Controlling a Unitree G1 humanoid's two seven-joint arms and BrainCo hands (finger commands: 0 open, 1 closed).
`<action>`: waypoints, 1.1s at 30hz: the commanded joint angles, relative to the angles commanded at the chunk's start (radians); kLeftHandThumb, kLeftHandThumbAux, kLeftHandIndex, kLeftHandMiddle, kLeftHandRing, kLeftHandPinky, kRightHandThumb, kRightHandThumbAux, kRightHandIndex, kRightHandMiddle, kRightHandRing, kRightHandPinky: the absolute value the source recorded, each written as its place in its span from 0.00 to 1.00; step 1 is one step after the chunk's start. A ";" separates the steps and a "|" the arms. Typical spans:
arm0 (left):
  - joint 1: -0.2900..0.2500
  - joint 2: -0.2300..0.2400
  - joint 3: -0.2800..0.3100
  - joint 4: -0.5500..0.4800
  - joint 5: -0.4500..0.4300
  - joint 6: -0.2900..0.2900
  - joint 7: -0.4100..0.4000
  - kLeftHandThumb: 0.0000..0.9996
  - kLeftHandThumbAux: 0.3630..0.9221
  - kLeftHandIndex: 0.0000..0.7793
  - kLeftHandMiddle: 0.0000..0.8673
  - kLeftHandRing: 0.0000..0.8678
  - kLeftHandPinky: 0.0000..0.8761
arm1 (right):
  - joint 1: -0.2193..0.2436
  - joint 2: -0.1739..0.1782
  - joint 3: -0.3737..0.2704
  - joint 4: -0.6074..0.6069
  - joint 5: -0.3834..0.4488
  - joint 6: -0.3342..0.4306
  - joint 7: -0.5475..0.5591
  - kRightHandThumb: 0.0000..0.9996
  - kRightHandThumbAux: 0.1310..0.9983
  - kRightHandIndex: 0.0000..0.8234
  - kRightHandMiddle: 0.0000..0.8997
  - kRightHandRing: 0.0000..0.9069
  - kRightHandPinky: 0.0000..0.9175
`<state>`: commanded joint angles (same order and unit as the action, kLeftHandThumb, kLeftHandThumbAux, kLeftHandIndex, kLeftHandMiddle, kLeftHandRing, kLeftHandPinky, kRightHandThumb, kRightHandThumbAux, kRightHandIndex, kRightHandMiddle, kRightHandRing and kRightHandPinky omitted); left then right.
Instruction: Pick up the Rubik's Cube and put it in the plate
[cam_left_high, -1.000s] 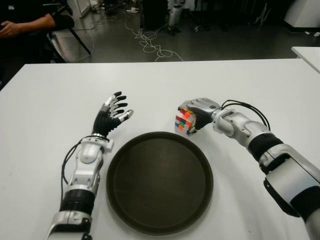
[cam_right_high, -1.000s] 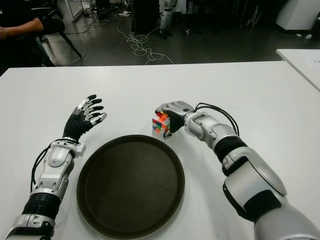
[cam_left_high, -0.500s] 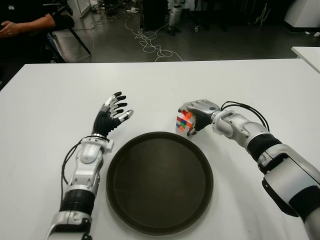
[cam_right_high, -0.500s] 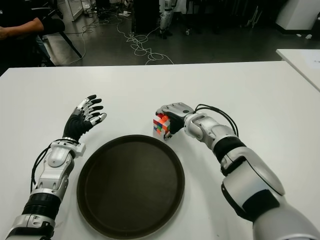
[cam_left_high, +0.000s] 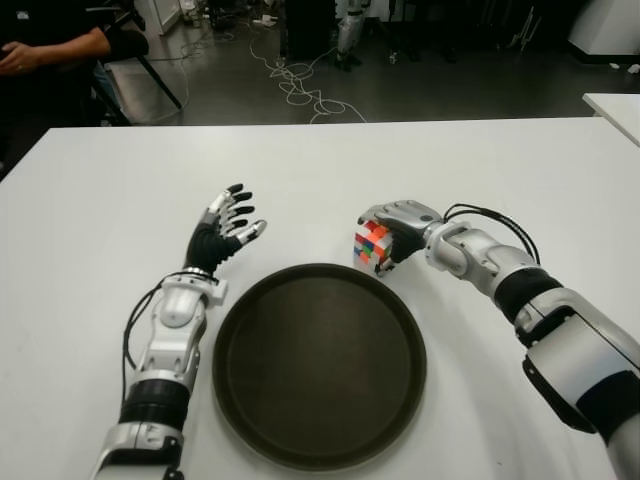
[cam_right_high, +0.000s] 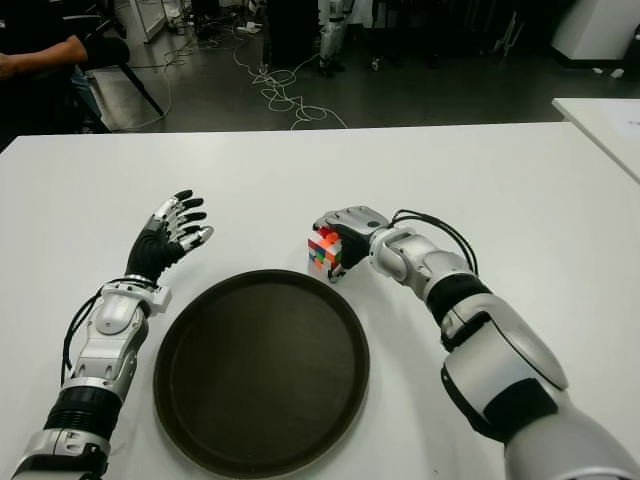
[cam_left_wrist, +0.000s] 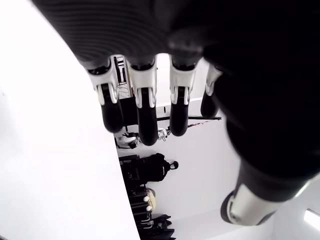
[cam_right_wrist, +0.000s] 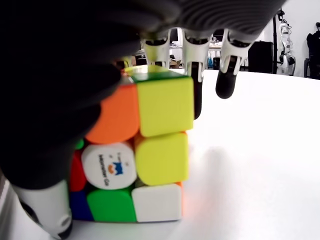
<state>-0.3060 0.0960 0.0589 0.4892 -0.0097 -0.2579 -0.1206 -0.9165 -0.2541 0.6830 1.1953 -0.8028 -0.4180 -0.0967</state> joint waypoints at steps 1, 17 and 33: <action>0.000 0.000 0.000 0.000 0.000 0.000 0.000 0.14 0.69 0.12 0.21 0.21 0.20 | -0.001 0.001 0.001 0.002 -0.001 0.000 -0.002 0.00 0.74 0.26 0.24 0.26 0.26; 0.008 0.000 -0.002 -0.015 0.008 0.006 0.008 0.13 0.70 0.13 0.21 0.21 0.21 | -0.008 -0.004 0.028 0.021 -0.036 -0.008 -0.113 0.69 0.69 0.50 0.50 0.51 0.50; 0.010 -0.001 0.000 -0.018 0.002 0.012 0.003 0.11 0.69 0.12 0.21 0.21 0.21 | -0.006 0.001 0.020 0.016 -0.029 0.011 -0.136 0.83 0.65 0.47 0.53 0.47 0.46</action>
<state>-0.2962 0.0947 0.0585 0.4708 -0.0078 -0.2455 -0.1172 -0.9225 -0.2530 0.7031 1.2112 -0.8314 -0.4069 -0.2330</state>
